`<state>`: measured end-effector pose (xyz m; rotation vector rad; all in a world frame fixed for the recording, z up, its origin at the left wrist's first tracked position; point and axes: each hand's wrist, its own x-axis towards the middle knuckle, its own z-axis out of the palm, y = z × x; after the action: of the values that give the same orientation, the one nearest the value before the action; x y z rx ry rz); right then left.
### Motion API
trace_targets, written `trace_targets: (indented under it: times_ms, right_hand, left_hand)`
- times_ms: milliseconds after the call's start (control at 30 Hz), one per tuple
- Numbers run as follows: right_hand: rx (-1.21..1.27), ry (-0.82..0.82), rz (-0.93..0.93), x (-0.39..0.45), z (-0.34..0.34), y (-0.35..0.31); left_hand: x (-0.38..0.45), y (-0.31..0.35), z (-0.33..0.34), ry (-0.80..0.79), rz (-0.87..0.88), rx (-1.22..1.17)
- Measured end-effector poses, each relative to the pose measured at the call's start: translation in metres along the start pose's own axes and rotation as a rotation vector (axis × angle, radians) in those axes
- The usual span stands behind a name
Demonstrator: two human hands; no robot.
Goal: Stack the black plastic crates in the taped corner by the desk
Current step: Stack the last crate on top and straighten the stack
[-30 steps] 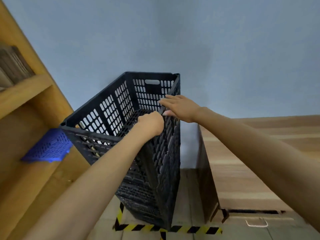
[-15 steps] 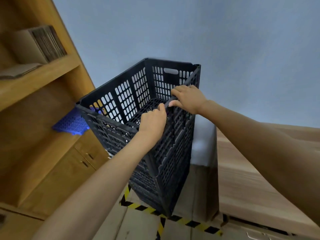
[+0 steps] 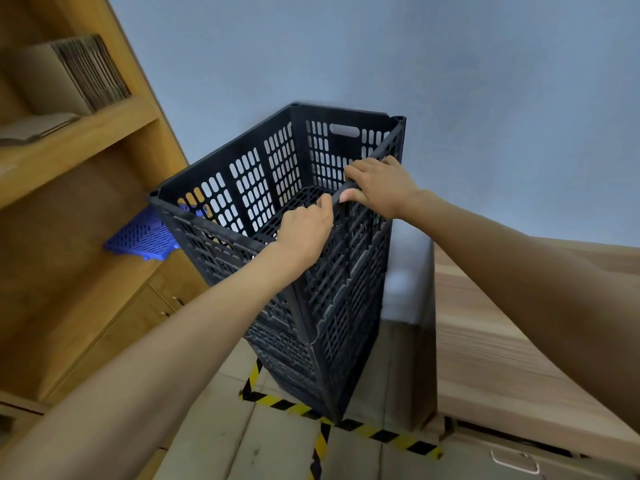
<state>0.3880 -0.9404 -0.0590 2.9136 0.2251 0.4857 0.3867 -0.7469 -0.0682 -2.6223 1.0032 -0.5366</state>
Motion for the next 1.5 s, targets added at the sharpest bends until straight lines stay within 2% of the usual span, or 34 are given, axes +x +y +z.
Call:
trace_targets:
  times_ms: [467,700,1100,1367,1500]
  right_hand:
    - [-0.017,0.026,0.099,-0.017,-0.006,-0.028]
    - [-0.054,0.033,0.198,-0.022,-0.014,-0.065]
    - [-0.079,-0.019,0.38,-0.01,-0.029,-0.144]
    - [-0.086,-0.028,0.483,0.034,-0.029,-0.2]
    - [-0.138,-0.05,0.439,0.061,-0.027,-0.213]
  left_hand:
    - [-0.015,-0.026,0.01,0.041,0.126,-0.05]
    - [-0.032,-0.061,0.013,0.057,0.273,-0.114]
    - [-0.057,-0.138,0.026,0.027,0.443,-0.215]
    - [-0.05,-0.22,0.061,0.095,0.574,-0.201]
    - [-0.044,-0.253,0.075,0.164,0.633,-0.176]
